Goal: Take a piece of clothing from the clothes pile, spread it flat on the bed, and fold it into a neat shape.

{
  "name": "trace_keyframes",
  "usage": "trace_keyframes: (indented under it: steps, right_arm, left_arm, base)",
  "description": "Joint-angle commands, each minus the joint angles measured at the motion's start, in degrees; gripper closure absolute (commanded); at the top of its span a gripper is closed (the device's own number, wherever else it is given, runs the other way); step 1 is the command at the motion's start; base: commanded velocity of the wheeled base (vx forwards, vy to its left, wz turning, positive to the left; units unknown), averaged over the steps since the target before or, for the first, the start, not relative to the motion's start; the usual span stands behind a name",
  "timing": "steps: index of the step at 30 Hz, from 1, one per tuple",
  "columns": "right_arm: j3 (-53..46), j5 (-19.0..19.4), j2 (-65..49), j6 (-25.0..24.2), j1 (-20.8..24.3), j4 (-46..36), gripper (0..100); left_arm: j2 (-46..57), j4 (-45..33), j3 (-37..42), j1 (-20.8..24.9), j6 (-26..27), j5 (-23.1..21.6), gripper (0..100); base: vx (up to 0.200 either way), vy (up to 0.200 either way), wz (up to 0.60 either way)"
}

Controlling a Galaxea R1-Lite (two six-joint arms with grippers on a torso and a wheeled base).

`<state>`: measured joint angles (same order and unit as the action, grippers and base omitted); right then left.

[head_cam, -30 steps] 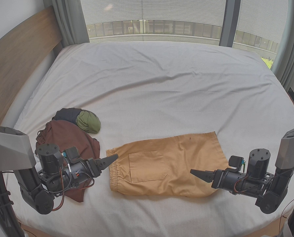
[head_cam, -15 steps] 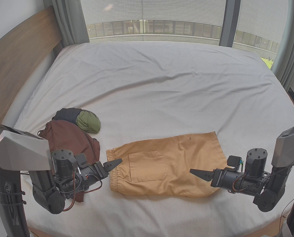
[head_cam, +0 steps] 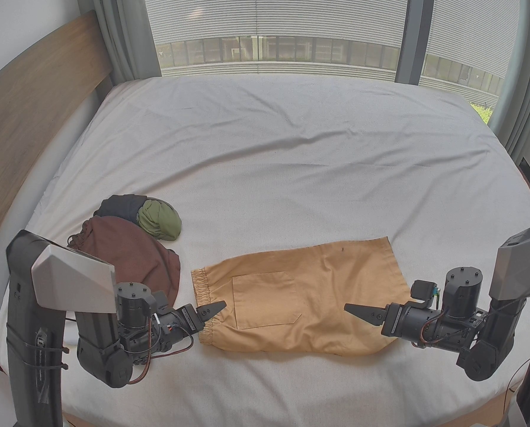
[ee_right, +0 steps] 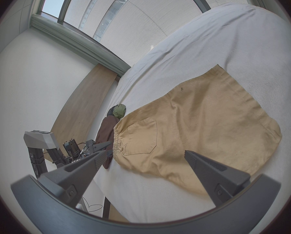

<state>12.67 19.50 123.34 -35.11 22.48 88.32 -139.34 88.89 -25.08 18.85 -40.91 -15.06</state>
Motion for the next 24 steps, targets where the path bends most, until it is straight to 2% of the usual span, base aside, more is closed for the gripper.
trace_keyframes:
  steps: [1, 8, 24]
  right_arm:
    - [0.0, 0.0, 0.3, 0.0, 0.0, 0.1, 0]
    - [0.1, 0.0, 0.2, 0.0, -0.1, 0.0, 0]
    - [0.3, 0.0, 0.2, 0.0, 0.5, 0.1, 0]
  left_arm:
    - [-3.6, 0.1, -1.8, 0.0, 0.0, 0.1, 0]
    - [-6.6, 0.1, -5.4, 0.1, 0.0, 3.0, 0]
    - [-8.3, 0.0, -11.3, 2.2, -1.8, 3.4, 0]
  base:
    - [0.0, 0.0, 0.0]
    - [0.0, 0.0, 0.0]
    - [0.0, 0.0, 0.0]
